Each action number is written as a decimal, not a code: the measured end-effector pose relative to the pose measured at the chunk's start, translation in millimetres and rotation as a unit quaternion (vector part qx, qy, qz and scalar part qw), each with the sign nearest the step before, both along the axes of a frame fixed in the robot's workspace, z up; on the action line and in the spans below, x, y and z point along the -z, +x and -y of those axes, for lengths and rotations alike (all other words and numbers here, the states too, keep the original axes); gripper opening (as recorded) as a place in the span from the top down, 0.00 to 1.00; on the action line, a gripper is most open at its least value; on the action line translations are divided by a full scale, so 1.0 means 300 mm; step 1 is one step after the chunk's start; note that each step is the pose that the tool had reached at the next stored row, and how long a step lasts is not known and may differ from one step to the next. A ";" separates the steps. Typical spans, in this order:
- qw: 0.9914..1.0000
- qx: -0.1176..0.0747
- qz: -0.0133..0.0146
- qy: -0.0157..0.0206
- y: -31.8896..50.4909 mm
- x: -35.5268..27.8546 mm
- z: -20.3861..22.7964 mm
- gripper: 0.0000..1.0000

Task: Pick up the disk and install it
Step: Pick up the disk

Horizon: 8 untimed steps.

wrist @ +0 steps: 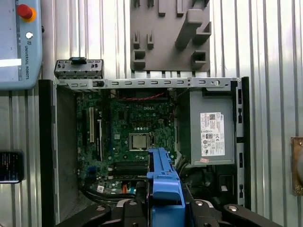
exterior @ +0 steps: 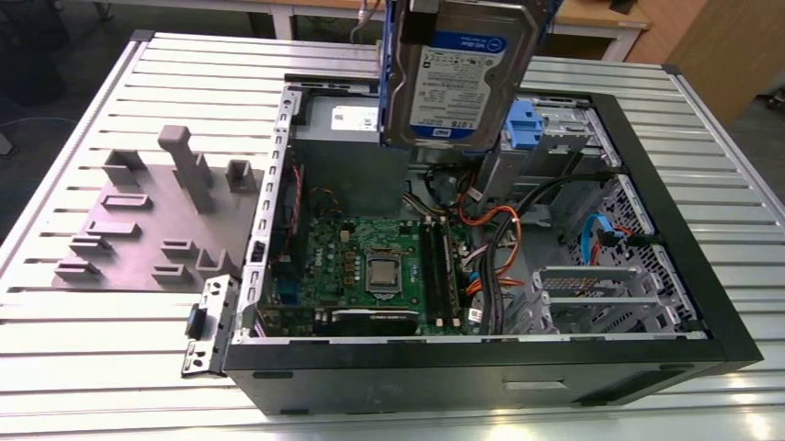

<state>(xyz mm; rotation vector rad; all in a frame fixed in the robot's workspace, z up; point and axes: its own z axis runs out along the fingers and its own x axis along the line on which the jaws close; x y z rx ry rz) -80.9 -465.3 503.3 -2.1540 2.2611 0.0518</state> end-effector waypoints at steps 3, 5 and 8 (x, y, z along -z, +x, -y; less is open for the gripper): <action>1.000 0.000 0.000 0.014 0.005 0.000 0.009 0.63; 1.000 0.000 0.000 0.017 0.012 0.000 0.012 0.63; 1.000 0.000 0.000 0.017 0.033 0.000 0.012 0.63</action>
